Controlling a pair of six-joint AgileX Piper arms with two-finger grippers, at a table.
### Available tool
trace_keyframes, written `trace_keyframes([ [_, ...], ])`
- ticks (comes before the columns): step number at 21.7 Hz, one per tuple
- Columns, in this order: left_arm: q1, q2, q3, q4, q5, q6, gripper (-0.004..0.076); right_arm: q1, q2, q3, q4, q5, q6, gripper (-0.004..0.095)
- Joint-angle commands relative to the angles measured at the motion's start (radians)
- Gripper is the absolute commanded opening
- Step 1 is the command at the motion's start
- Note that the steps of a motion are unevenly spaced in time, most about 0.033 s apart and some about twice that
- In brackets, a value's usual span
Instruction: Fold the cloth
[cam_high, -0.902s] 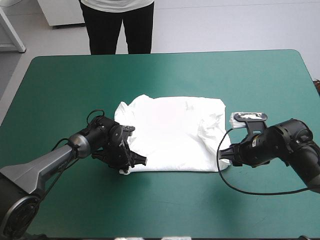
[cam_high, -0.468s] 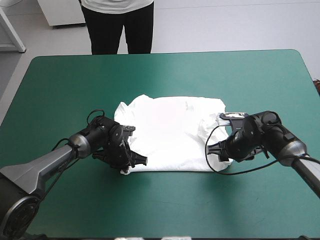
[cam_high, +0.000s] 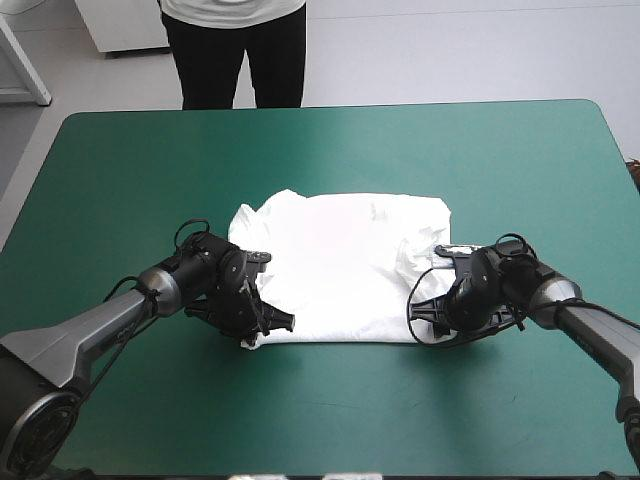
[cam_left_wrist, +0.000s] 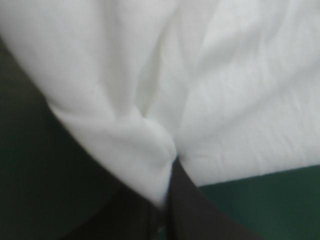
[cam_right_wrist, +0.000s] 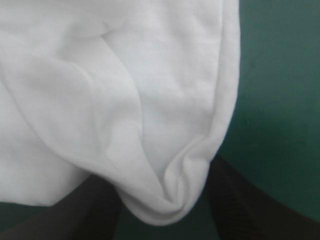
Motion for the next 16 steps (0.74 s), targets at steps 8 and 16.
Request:
trace_keyframes([
  [8, 0.002, 0.005, 0.001, 0.040, -0.036, 0.001, -0.0010, 0.002, 0.080, -0.002, -0.003, -0.050, 0.009, -0.0015],
  [16, 0.002, -0.044, -0.117, 0.046, 0.017, 0.047, -0.0010, 0.002, -0.070, -0.068, -0.003, 0.073, -0.067, -0.0017],
])
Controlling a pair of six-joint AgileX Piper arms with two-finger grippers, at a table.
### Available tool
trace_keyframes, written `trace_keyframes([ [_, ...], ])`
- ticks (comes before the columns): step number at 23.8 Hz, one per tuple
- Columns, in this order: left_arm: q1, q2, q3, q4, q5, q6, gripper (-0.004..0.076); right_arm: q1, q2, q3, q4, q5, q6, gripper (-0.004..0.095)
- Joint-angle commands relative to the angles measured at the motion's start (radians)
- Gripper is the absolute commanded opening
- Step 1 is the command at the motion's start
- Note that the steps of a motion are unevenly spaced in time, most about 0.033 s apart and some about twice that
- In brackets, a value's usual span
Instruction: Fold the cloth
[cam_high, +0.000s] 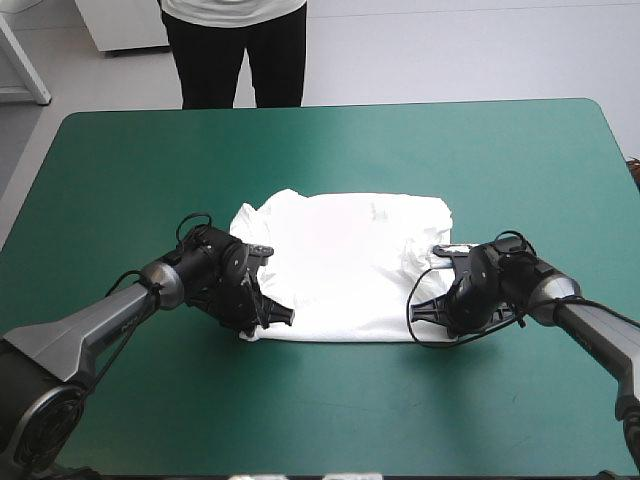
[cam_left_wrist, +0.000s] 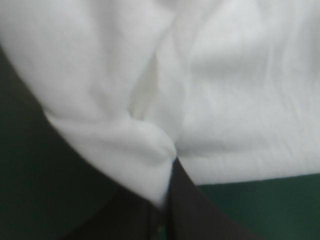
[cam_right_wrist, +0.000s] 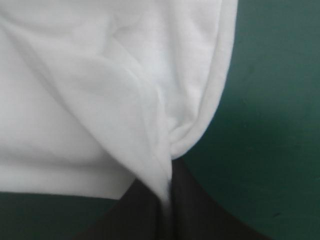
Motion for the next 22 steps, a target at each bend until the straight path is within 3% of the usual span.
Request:
trace_keyframes([
  [1, 0.002, -0.049, -0.095, 0.023, 0.012, 0.023, -0.0010, 0.002, -0.089, -0.078, 0.007, 0.054, -0.041, -0.0017],
  [6, 0.002, -0.049, -0.274, 0.026, 0.070, 0.049, -0.0010, 0.002, -0.115, -0.265, -0.046, 0.089, -0.048, -0.0017],
  [13, 0.004, -0.033, -0.466, 0.179, 0.044, 0.048, -0.0010, -0.008, -0.085, -0.405, -0.176, 0.047, -0.034, -0.0017],
  [22, 0.107, 0.159, -0.688, 0.196, 0.007, 0.048, -0.0010, -0.144, 0.150, -0.645, -0.087, -0.006, -0.101, -0.0018],
])
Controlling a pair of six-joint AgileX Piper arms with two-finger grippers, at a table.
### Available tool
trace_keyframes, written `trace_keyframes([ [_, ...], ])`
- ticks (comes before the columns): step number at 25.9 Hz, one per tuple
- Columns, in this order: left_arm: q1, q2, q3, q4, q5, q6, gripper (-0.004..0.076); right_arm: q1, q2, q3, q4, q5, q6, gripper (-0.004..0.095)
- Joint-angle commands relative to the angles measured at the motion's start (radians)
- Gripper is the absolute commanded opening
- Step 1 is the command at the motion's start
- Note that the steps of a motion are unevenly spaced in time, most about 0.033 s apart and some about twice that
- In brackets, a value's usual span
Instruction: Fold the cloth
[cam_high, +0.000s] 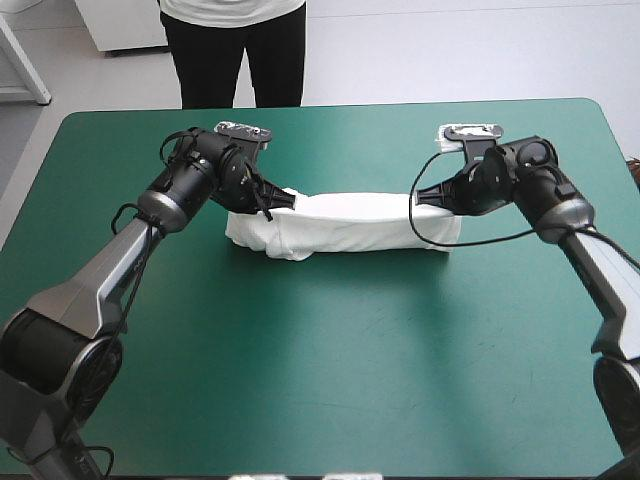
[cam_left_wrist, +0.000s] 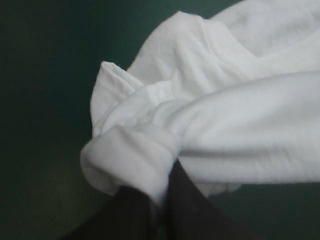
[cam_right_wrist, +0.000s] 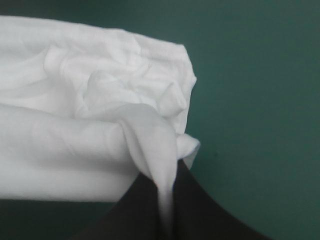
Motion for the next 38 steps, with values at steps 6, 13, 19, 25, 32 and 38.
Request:
trace_keyframes([
  [6, 0.063, 0.226, -0.300, 0.008, -0.061, 0.002, -0.0010, -0.076, 0.280, -0.336, 0.143, -0.044, -0.104, -0.0017],
  [13, 0.063, 0.360, -0.360, 0.004, -0.033, 0.002, -0.0010, -0.085, 0.420, -0.425, 0.186, -0.027, -0.104, -0.0017],
  [19, 0.063, 0.372, -0.360, 0.004, -0.042, 0.002, -0.0010, -0.087, 0.438, -0.425, 0.189, -0.027, -0.110, -0.0011],
  [25, 0.063, 0.368, -0.360, -0.004, -0.038, -0.003, 0.0134, -0.087, 0.438, -0.427, 0.217, -0.002, -0.145, 0.0318],
  [32, 0.063, 0.366, -0.482, -0.040, 0.080, 0.039, 0.0524, -0.087, 0.402, -0.468, 0.223, 0.036, -0.145, 0.0523],
  [38, 0.059, 0.366, -0.621, -0.029, 0.138, 0.052, 0.0475, -0.087, 0.334, -0.476, 0.219, 0.053, -0.145, 0.0509],
])
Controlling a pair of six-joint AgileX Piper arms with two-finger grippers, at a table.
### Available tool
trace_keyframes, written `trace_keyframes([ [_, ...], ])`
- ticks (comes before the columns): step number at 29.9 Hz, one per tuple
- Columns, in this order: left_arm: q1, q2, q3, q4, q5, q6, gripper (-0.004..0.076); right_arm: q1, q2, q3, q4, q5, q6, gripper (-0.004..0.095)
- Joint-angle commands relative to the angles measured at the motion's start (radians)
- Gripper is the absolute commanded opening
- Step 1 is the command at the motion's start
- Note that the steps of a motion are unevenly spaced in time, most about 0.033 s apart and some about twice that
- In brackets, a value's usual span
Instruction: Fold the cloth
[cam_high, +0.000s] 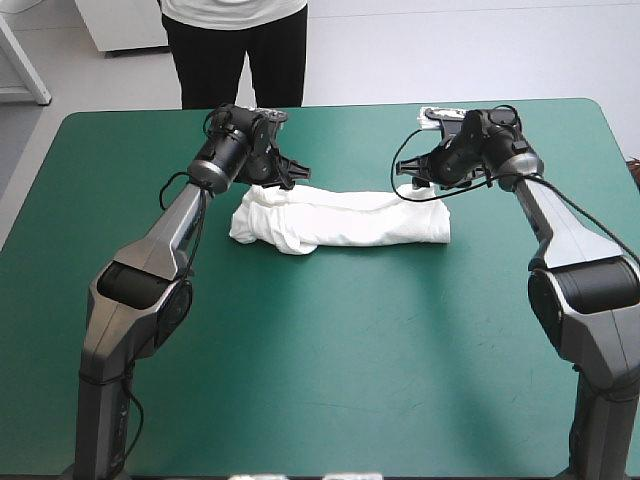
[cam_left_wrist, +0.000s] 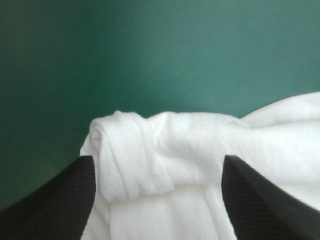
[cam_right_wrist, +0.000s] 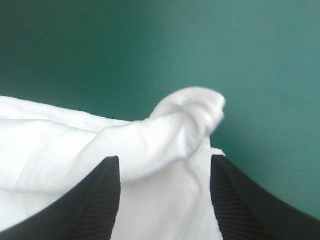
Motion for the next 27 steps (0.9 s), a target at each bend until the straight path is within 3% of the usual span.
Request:
trace_keyframes([
  [1, -0.010, -0.069, -0.092, 0.007, 0.015, 0.023, 0.0417, -0.008, -0.110, -0.037, 0.001, -0.006, -0.010, 0.0504],
  [4, -0.038, -0.069, -0.127, -0.015, 0.044, 0.074, 0.0034, -0.008, -0.136, -0.037, -0.005, 0.010, -0.005, 0.0483],
  [5, -0.051, -0.069, -0.130, -0.037, 0.045, 0.091, 0.0000, -0.008, -0.145, -0.037, -0.005, 0.024, -0.001, 0.0480],
  [18, -0.180, -0.042, -0.134, -0.133, 0.008, 0.134, -0.0010, -0.034, -0.208, -0.006, -0.032, 0.075, 0.036, 0.0456],
  [27, -0.182, 0.051, -0.132, -0.202, 0.040, 0.130, -0.0010, -0.147, -0.225, 0.065, 0.066, 0.085, 0.013, 0.0422],
])
